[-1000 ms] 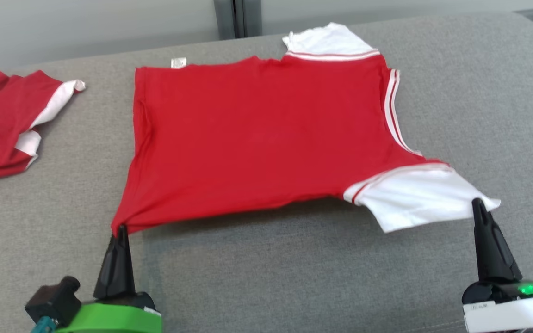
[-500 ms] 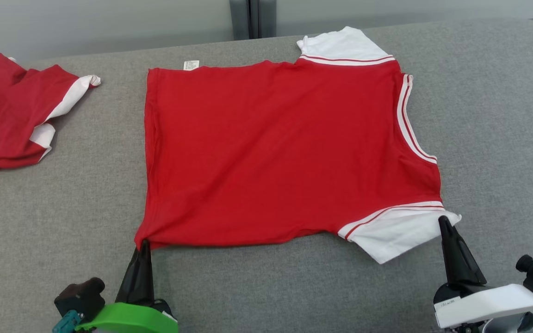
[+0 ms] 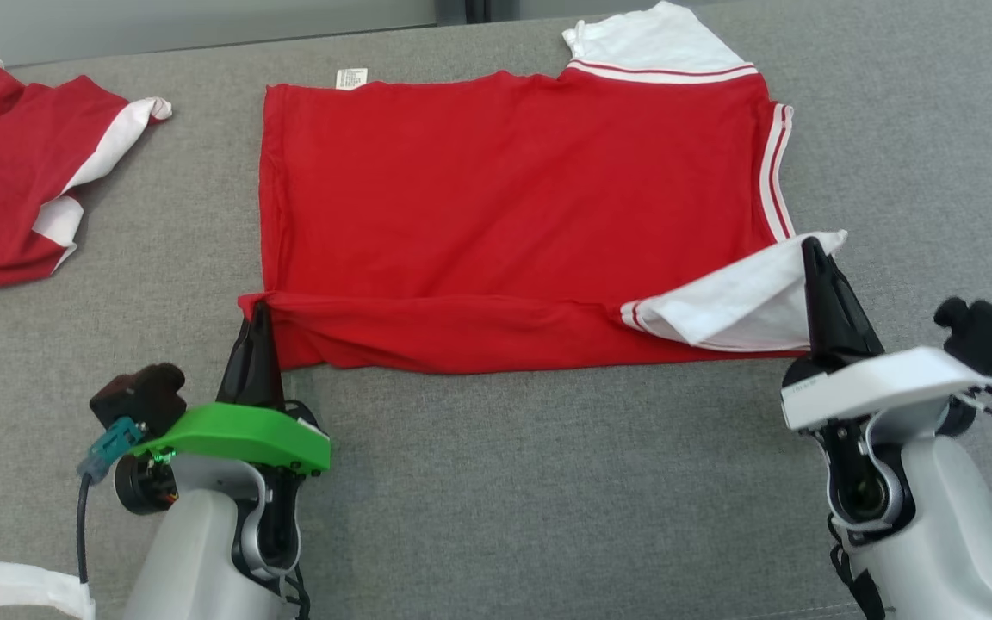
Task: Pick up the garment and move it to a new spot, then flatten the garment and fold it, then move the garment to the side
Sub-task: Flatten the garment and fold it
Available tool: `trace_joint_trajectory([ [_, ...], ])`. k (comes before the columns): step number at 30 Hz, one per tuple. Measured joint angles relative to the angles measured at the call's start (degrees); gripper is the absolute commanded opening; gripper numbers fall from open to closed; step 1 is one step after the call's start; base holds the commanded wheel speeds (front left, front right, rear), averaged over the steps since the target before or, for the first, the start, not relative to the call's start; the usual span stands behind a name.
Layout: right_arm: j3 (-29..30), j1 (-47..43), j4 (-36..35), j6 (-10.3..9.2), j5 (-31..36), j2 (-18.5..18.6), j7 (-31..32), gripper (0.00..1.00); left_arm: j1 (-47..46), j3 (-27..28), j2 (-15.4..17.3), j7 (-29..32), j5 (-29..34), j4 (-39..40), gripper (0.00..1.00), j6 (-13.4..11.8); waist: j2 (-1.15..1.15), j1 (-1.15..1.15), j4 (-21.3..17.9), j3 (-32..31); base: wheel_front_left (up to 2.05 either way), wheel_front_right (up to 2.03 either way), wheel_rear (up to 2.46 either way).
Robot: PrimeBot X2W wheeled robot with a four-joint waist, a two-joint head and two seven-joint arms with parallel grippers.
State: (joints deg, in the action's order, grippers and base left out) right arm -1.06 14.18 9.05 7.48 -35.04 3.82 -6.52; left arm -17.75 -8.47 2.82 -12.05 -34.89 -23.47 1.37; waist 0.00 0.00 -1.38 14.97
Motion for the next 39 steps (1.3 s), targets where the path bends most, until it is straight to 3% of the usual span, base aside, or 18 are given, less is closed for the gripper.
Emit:
trace_joint_trajectory([
  [9,-2.38,15.23,16.42,0.0,1.75,2.26,-0.75,0.0,-9.82,-1.78,-0.04,-0.4,-2.1,-10.56,0.0,-1.33,0.0,0.0,0.34,3.47,0.0,0.0,0.0],
  [22,-5.82,26.77,33.83,0.0,0.98,3.33,-3.88,0.0,-15.58,-3.83,-0.07,-2.14,-2.33,-18.46,0.0,-1.05,0.0,0.0,1.1,5.09,0.0,0.0,0.0],
  [23,-6.21,27.49,35.11,0.0,0.85,3.32,-4.32,0.0,-15.9,-3.93,-0.07,-2.23,-2.33,-18.76,0.22,-1.11,0.0,0.0,1.2,5.12,0.0,0.0,0.0],
  [24,-6.39,27.99,36.05,0.0,0.75,3.33,-4.49,0.15,-16.08,-3.98,-0.07,-2.37,-2.33,-18.92,0.48,-1.12,0.0,0.0,1.27,5.12,0.0,0.0,0.0],
  [25,-6.62,28.61,37.15,0.0,0.54,3.32,-4.71,0.44,-16.25,-4.05,-0.07,-2.61,-2.32,-19.02,1.0,-1.13,0.0,0.0,1.35,5.11,0.0,0.0,0.0],
  [26,-6.79,29.16,38.08,0.0,0.33,3.28,-5.02,0.99,-16.38,-4.09,-0.05,-2.66,-2.3,-19.0,1.0,-1.13,0.0,0.0,1.42,5.09,0.0,0.0,0.0],
  [33,-7.92,33.52,42.59,0.0,-0.53,3.05,-6.22,1.0,-15.87,-3.13,-0.07,-2.99,-1.03,-14.21,1.0,-1.21,0.0,0.0,1.89,4.96,0.0,0.0,0.0],
  [39,-10.71,34.51,41.44,0.0,-0.27,3.6,-7.64,1.0,-10.54,-2.11,0.04,-3.07,0.4,-9.29,1.0,-0.92,0.0,0.0,1.93,3.93,0.0,0.0,0.0],
])
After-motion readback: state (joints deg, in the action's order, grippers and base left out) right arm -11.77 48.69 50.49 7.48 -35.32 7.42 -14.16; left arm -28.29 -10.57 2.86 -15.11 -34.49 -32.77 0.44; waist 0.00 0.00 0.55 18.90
